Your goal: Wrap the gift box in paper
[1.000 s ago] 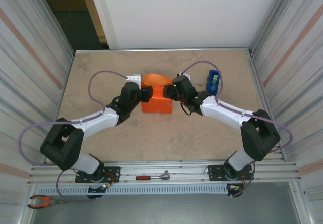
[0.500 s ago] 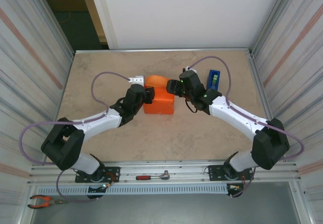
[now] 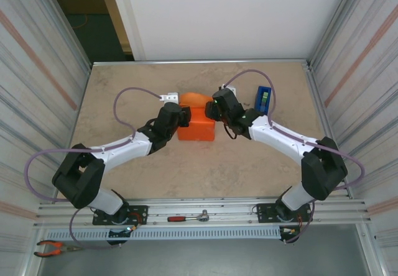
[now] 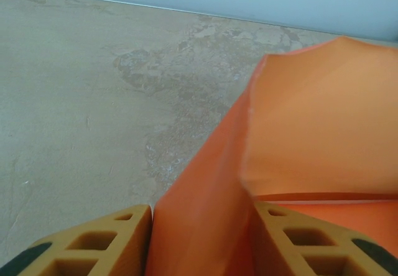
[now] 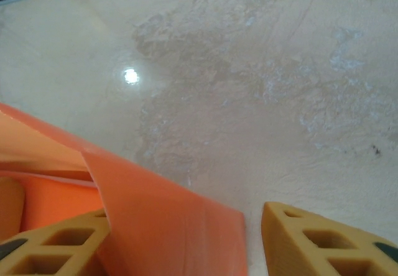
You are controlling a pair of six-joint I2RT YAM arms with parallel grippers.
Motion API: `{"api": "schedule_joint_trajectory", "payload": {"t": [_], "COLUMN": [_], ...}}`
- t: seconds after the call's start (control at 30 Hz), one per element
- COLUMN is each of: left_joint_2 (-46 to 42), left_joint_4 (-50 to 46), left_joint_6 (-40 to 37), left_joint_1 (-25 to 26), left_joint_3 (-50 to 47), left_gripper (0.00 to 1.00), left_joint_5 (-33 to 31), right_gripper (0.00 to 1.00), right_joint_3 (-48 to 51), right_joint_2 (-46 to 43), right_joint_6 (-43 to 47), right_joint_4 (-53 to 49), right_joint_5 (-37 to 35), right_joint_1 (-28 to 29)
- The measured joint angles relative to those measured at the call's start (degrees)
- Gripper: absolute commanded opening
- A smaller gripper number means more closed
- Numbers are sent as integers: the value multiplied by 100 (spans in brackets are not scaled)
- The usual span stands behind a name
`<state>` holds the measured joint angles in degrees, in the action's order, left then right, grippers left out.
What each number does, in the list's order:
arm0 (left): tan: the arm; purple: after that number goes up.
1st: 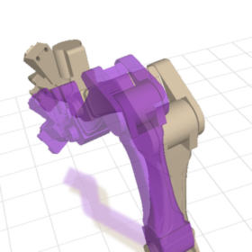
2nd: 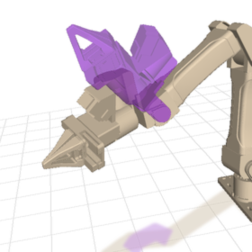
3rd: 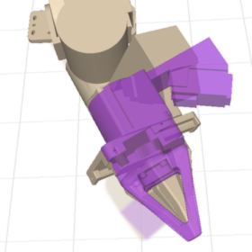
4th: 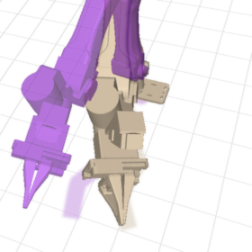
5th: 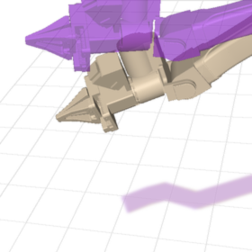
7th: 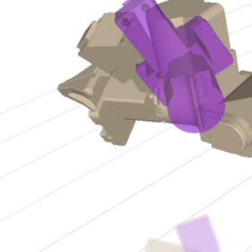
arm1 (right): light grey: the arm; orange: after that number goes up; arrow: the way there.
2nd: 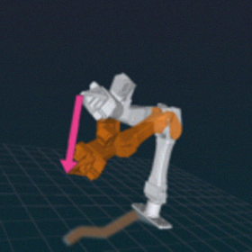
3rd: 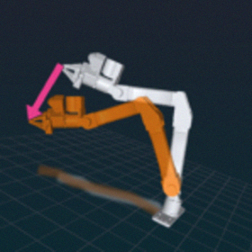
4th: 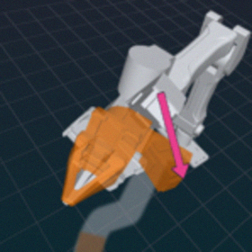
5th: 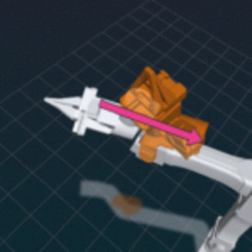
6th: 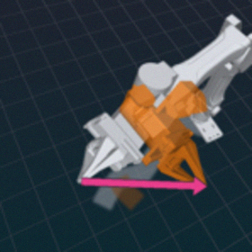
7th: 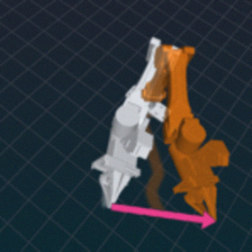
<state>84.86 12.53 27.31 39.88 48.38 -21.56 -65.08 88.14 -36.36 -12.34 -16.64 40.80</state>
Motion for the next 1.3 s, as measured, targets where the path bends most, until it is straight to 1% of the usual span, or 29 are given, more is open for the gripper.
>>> {"api": "schedule_joint_trajectory", "payload": {"t": [0.17,0.27,0.3,0.33,0.37,0.43,0.47,0.5,0.7,0.73,0.77,0.8,0.83,0.87,0.9,0.93,0.97,1.0,1.03,1.13,1.2,1.23,1.27,1.3], "left_joint_2": [0,0,0,0,0,0,0,0,0,0,0,0,0,0,0,0,0,0,0,4,13,22,33,35], "left_joint_4": [-39,-61,-76,-79,-79,-81,-81,-107,-146,-146,-146,-146,-149,-155,-168,-179,-188,-195,-197,-212,-210,-210,-208,-205], "left_joint_6": [87,122,125,125,127,127,129,131,151,153,155,157,160,164,166,166,166,166,168,168,168,168,166,168], "left_joint_1": [42,48,50,52,55,63,63,70,76,76,76,83,94,103,103,103,103,103,103,129,136,140,142,146], "left_joint_3": [7,17,24,26,26,28,28,28,37,37,37,39,39,42,48,55,61,66,70,81,92,96,103,103], "left_gripper": [43,42,43,42,42,42,42,41,40,40,40,40,40,40,40,40,40,39,39,38,38,38,38,38], "left_joint_5": [-85,-103,-107,-107,-107,-122,-120,-149,-192,-195,-190,-192,-201,-210,-210,-210,-210,-210,-208,-205,-205,-205,-205,-208], "right_gripper": [64,59,55,50,41,18,2,0,0,9,30,43,48,48,48,44,29,8,0,0,46,56,56,47], "right_joint_3": [-59,61,127,197,262,280,280,273,238,223,214,201,186,184,184,184,181,181,181,103,66,48,4,-42], "right_joint_2": [39,22,15,11,11,0,-7,-7,-24,-22,-22,-22,-22,-24,-26,-31,-42,-52,-72,-92,-92,-92,-92,-92], "right_joint_6": [37,0,-26,-50,-98,-96,-92,-94,-46,-46,-37,-39,-17,-4,35,61,85,122,136,129,149,149,164,181], "right_joint_4": [7,46,50,44,46,153,168,175,125,107,85,66,39,24,4,-22,-48,-74,-87,-107,-151,-164,-190,-199], "right_joint_5": [-2,-20,-31,-31,-35,-61,-63,-138,-136,-109,-98,-94,-96,-96,-94,-96,-96,-94,-72,4,20,17,17,17], "right_joint_1": [13,55,85,116,146,199,214,227,155,144,129,116,92,61,33,-4,-20,-37,-57,-55,-66,-68,-72,-72]}}
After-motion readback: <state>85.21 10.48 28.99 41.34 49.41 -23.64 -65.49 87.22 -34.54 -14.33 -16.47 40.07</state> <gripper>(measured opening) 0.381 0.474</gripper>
